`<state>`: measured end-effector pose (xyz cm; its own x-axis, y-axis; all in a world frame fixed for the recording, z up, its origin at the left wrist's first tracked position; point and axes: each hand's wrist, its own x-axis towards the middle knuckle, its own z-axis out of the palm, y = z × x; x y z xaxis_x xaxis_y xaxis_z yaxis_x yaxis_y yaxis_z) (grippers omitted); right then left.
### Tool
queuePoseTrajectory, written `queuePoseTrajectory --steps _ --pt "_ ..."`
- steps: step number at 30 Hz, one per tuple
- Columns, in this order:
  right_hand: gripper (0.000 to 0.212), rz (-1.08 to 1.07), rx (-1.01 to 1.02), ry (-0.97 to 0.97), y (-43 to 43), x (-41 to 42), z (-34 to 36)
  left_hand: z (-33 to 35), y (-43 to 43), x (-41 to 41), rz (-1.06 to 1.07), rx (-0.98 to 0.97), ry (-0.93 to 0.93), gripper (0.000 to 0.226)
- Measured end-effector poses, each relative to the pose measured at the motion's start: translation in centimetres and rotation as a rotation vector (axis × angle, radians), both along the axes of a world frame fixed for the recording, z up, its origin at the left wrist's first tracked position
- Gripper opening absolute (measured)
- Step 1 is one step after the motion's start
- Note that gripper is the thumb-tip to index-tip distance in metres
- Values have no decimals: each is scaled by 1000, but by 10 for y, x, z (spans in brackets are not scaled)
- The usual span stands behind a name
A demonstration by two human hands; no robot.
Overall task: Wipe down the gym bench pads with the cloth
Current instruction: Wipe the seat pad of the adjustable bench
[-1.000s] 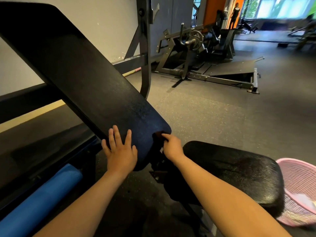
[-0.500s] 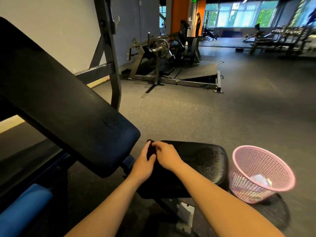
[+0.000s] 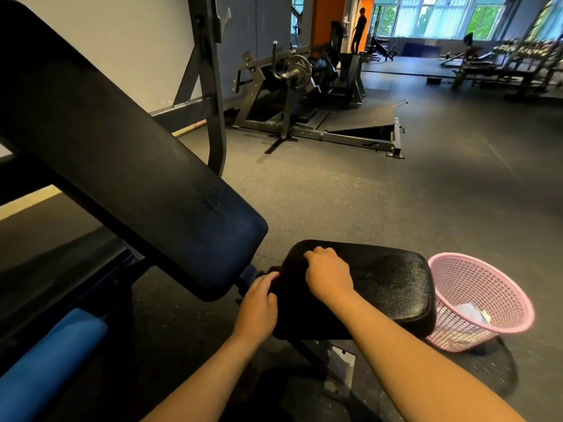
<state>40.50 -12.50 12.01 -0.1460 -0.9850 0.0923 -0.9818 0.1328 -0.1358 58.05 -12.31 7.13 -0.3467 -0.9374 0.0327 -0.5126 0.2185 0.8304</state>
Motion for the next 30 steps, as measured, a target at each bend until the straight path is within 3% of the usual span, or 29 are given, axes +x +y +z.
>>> queuePoseTrajectory --steps 5,18,26,30 --pt "32 10 -38 133 -2 6 -3 -10 -11 -11 -140 23 -45 49" --pt "29 -130 -72 141 -7 11 -6 -11 -110 -74 -296 135 -188 54" --pt "30 -140 -48 189 -8 14 -6 -11 -83 -40 -186 148 -77 49" --pt "27 -152 -53 203 -9 16 -5 -15 -52 -10 -212 40 -57 48"
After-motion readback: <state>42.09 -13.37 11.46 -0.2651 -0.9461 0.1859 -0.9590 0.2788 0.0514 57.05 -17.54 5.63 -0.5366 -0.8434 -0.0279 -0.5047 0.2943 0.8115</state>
